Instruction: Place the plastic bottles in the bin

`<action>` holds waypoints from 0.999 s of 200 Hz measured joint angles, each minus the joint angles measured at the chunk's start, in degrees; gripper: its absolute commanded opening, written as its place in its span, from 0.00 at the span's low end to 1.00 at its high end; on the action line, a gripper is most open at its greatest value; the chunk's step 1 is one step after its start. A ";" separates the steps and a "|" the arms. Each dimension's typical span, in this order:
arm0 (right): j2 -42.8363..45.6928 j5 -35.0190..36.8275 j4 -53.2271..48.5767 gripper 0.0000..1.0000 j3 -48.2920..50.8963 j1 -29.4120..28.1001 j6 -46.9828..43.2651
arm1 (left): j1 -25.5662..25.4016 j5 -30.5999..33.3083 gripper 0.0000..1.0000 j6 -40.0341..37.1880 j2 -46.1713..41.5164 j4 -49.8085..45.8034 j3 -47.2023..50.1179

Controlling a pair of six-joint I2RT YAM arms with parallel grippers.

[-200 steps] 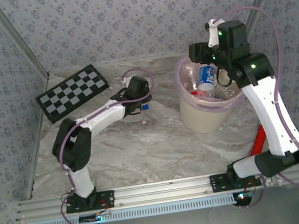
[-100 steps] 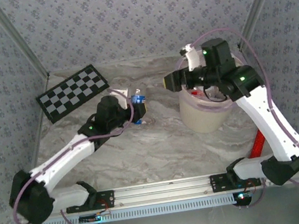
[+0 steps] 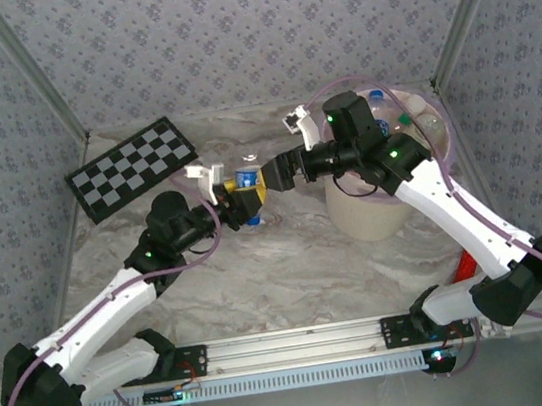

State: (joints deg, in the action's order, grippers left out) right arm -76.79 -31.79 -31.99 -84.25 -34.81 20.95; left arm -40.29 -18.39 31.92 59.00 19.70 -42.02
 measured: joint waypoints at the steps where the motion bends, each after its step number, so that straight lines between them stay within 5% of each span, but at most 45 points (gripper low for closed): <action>1: 0.00 0.00 0.09 0.96 0.02 0.00 0.09 | 0.00 -0.09 0.26 0.09 0.07 0.13 0.02; 34: -0.74 -0.52 4.02 0.87 0.22 0.00 2.16 | -1.75 -2.12 0.26 1.18 2.75 5.22 0.09; 84: -1.60 -0.50 6.99 0.56 1.51 0.59 4.83 | -2.89 -2.82 0.30 1.88 5.57 7.80 -0.11; 97: -1.60 -0.20 6.97 0.51 1.57 0.70 4.98 | -2.89 -2.64 0.40 2.23 5.68 8.00 -0.13; 118: -1.60 -0.17 6.93 0.43 1.46 0.96 4.70 | -2.97 -2.34 0.75 2.51 5.68 8.00 -0.22; 131: -1.60 0.07 5.97 0.43 0.76 1.36 4.57 | -3.02 -1.70 0.87 2.64 5.68 8.02 -0.22; 167: -0.72 5.35 -2.03 0.39 -7.21 5.11 1.64 | -3.02 1.40 0.95 1.66 3.93 5.68 -0.24; 200: 6.21 14.05 -11.28 0.36 -14.75 14.25 -1.16 | -2.99 5.53 0.95 0.68 1.03 1.55 -0.24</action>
State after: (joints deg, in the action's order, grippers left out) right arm -70.59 -17.74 -43.27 -99.00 -20.56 19.79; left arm -43.29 -12.86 32.60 60.03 21.26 -42.26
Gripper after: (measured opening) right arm 0.549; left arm 0.946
